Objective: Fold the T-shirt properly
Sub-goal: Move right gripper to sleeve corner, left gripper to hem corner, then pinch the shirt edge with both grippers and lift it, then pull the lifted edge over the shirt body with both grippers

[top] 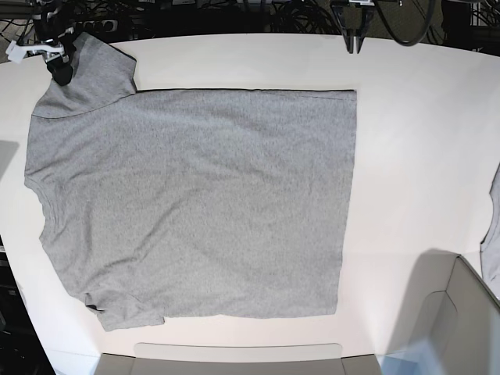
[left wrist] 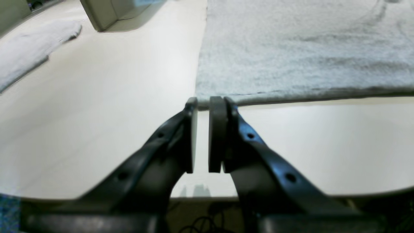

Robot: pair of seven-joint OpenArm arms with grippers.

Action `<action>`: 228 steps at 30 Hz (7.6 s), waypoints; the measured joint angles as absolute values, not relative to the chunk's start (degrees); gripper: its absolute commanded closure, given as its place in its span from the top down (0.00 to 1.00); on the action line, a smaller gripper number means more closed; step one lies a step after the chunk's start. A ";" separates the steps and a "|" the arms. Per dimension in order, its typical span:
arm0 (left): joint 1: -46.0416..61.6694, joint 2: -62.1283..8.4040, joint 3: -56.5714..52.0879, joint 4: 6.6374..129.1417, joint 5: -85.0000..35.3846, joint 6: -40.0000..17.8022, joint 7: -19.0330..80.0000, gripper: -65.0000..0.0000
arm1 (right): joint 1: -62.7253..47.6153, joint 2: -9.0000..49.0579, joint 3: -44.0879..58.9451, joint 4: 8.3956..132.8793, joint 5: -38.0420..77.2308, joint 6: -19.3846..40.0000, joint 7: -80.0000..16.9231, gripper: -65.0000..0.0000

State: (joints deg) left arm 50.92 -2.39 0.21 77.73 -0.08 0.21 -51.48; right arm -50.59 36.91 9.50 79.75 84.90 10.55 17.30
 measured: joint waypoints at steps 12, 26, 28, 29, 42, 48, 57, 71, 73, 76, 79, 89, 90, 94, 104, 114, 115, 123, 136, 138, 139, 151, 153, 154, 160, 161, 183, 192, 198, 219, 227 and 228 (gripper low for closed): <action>51.13 -2.24 0.16 77.62 -0.01 0.19 -51.46 0.12 | -51.05 33.74 14.46 79.11 84.88 14.09 11.73 0.39; 55.07 -2.26 0.47 91.64 -3.38 0.25 -47.55 0.19 | -46.50 29.89 15.68 78.76 80.31 16.58 4.25 0.39; 55.55 -2.39 0.51 96.57 -9.82 0.16 -39.59 0.26 | -47.20 29.78 16.29 79.02 79.29 16.64 3.99 0.39; 55.48 -2.48 0.49 98.98 -12.97 0.23 -34.85 0.29 | -47.31 29.47 16.67 78.89 79.11 16.69 4.27 0.39; 42.37 -12.91 -4.14 108.31 -48.66 0.14 20.14 0.33 | -47.48 29.34 16.75 79.00 78.04 16.71 4.49 0.39; 38.33 -13.15 -8.99 107.20 -50.63 0.60 35.05 0.33 | -47.51 29.34 16.75 78.98 78.00 16.71 4.47 0.39; 32.16 -13.02 -8.67 96.44 -51.70 -5.76 34.63 0.33 | -47.53 29.36 16.75 78.98 78.00 16.71 4.45 0.39; 29.15 -13.15 -3.66 92.31 -53.41 -8.88 33.36 0.25 | -47.53 29.04 16.14 81.28 70.00 15.33 3.11 0.08; 28.25 -13.15 -3.70 91.26 -53.23 -8.56 33.58 0.13 | -47.66 28.25 15.97 81.89 69.58 15.25 2.52 0.00; 28.42 -13.21 -3.90 90.89 -53.49 -8.45 33.39 0.00 | -47.66 27.94 16.12 81.93 69.14 15.25 2.55 0.00; 28.47 -13.23 -3.90 91.00 -53.41 -8.40 33.21 0.00 | -48.51 27.90 16.84 82.39 69.17 14.98 2.74 0.00; 36.49 -12.88 -11.94 99.11 -52.12 -7.09 35.81 0.00 | -53.84 21.08 28.01 93.32 68.99 21.28 2.76 0.00; 36.99 -12.88 -12.86 99.57 -51.86 -7.05 36.01 0.00 | -54.02 21.02 28.23 93.76 68.99 21.30 2.68 0.00; 36.62 -13.17 -15.22 99.72 -51.18 -6.26 36.64 0.00 | -55.75 21.04 28.21 96.12 68.95 21.41 2.33 0.00; 41.76 -13.17 -22.52 99.63 -51.03 -14.13 37.28 0.00 | -57.78 16.34 28.23 102.85 65.43 21.45 1.89 0.00; 35.24 -12.99 -23.99 100.31 -50.70 -14.35 47.66 0.00 | -53.98 14.70 30.13 103.13 62.50 20.91 -4.93 0.00; 34.06 -12.84 -25.30 100.99 -50.78 -14.44 49.67 0.00 | -52.99 14.68 30.98 103.13 62.54 19.62 -5.85 0.00; 24.73 -12.14 -33.34 103.02 -50.57 -14.48 62.04 0.00 | -43.90 13.06 37.10 103.88 55.44 18.09 -19.27 0.00; 10.24 -9.23 -30.26 98.06 -50.19 -0.19 65.76 0.00 | -16.29 13.15 43.07 102.15 35.29 19.57 -45.06 0.00; 8.21 -9.30 -29.87 95.79 -50.37 0.93 65.60 0.00 | -13.98 13.17 42.74 99.46 32.80 21.98 -45.06 0.00; 7.09 -9.43 -29.58 94.00 -50.41 1.43 65.56 0.00 | -12.82 13.15 42.74 97.62 32.03 23.05 -45.08 0.00; -2.04 -9.65 -29.21 84.36 -50.04 3.01 65.60 0.00 | -3.20 12.71 42.72 86.80 17.56 29.41 -45.69 0.00; -3.42 -9.61 -29.12 82.89 -47.24 3.05 65.93 0.00 | -1.96 12.97 42.72 85.69 17.06 29.43 -45.65 0.00; -4.01 -9.50 -29.12 82.72 -45.28 3.29 66.00 0.00 | -1.17 12.97 42.70 85.25 16.23 29.63 -45.76 0.00; -8.10 -9.37 -29.12 82.63 -38.79 2.81 65.95 0.00 | 2.52 13.10 39.81 81.95 14.48 29.61 -45.47 0.00; -8.62 -9.39 -28.73 82.63 -38.15 2.79 65.87 0.00 | 3.03 12.97 39.40 81.58 13.02 29.63 -45.23 0.00; -12.69 -10.50 -19.55 72.14 -36.14 3.05 56.86 0.14 | 14.41 14.15 38.09 69.14 6.44 29.58 -45.12 0.14; -12.34 -10.50 -19.86 78.02 -36.05 3.33 56.90 0.29 | 14.37 14.37 38.44 74.46 6.09 29.63 -45.06 0.28; -11.38 -10.61 -19.97 87.44 -35.99 3.16 56.25 0.26 | 14.04 13.85 38.44 80.27 5.91 29.61 -45.32 0.27; -10.59 -19.57 9.61 70.52 -38.37 1.45 52.62 0.00 | 4.54 12.34 37.95 74.56 0.60 29.58 -44.86 0.08; -0.69 -23.94 11.49 76.23 -39.13 0.25 47.53 0.00 | -0.97 12.53 38.61 76.16 1.74 37.93 -41.17 0.08; 0.67 -24.45 11.55 77.47 -38.98 0.38 47.22 0.00 | -2.07 12.56 38.61 76.66 2.46 38.37 -40.16 0.08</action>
State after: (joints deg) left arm 0.67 -24.45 11.55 77.47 -38.98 0.38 47.22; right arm -2.07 12.56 38.61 76.66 2.46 38.37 -40.16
